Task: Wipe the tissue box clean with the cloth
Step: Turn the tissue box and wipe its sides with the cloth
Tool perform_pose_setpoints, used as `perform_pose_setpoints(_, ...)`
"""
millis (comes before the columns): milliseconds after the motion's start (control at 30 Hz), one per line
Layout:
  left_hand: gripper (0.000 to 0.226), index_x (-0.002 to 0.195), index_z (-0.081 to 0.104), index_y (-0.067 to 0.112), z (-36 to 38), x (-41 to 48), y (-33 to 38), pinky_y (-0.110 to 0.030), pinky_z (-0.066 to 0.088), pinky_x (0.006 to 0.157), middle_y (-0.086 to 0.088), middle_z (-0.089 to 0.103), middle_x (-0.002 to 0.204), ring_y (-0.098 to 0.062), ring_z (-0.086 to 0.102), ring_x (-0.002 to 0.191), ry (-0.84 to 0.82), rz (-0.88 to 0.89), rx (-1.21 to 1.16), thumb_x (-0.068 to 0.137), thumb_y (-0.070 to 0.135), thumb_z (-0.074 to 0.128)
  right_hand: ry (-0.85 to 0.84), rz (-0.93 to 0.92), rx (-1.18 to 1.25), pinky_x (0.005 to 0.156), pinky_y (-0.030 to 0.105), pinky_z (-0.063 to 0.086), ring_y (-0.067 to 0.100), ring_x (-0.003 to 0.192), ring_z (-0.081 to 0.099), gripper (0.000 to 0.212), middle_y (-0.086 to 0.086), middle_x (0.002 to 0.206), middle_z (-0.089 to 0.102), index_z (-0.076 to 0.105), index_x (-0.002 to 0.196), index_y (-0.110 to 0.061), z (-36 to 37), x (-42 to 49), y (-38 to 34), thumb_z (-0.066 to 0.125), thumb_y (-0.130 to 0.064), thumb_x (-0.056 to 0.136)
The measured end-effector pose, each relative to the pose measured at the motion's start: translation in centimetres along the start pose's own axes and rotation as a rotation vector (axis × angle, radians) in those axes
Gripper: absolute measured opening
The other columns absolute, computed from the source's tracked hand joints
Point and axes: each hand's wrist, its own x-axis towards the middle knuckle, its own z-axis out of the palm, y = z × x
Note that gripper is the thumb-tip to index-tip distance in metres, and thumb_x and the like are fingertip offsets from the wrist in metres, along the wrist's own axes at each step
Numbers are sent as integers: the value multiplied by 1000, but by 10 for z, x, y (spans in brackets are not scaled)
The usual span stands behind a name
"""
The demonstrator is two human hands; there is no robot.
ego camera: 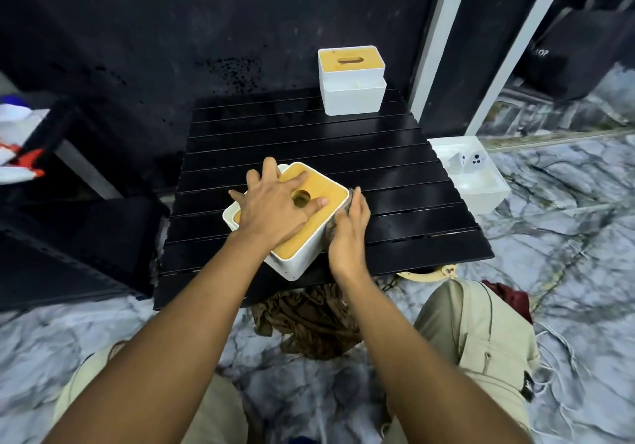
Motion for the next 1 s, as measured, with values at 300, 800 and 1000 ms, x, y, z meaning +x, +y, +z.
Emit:
perform_pose_setpoints(300,77,141,42,46,-9,16,15,-73,27,100,-5,30,130,-39,38,118,-67,-128,42,77,88,35,-245,-238,-154,123,32,3,5,149,-12,65,-9,162,-15,1,155,-20,9,-82,36,37,-30,102)
perform_pose_setpoints(800,66,150,12,53,-1,4,-42,-54,-16,117,14,0,164,-12,-11,150,-134,353,0,88,69,-4,-222,-264,-682,123,48,1,21,147,11,67,3,151,26,24,148,-33,-27,-40,41,58,-22,91)
perform_pose_setpoints(1000,56,151,17,50,2,-9,-31,-60,-14,116,13,1,164,-14,-12,150,-121,224,-65,97,60,6,23,-160,-80,102,9,35,-9,122,42,65,-9,133,40,35,144,-28,-22,-42,10,53,-1,88)
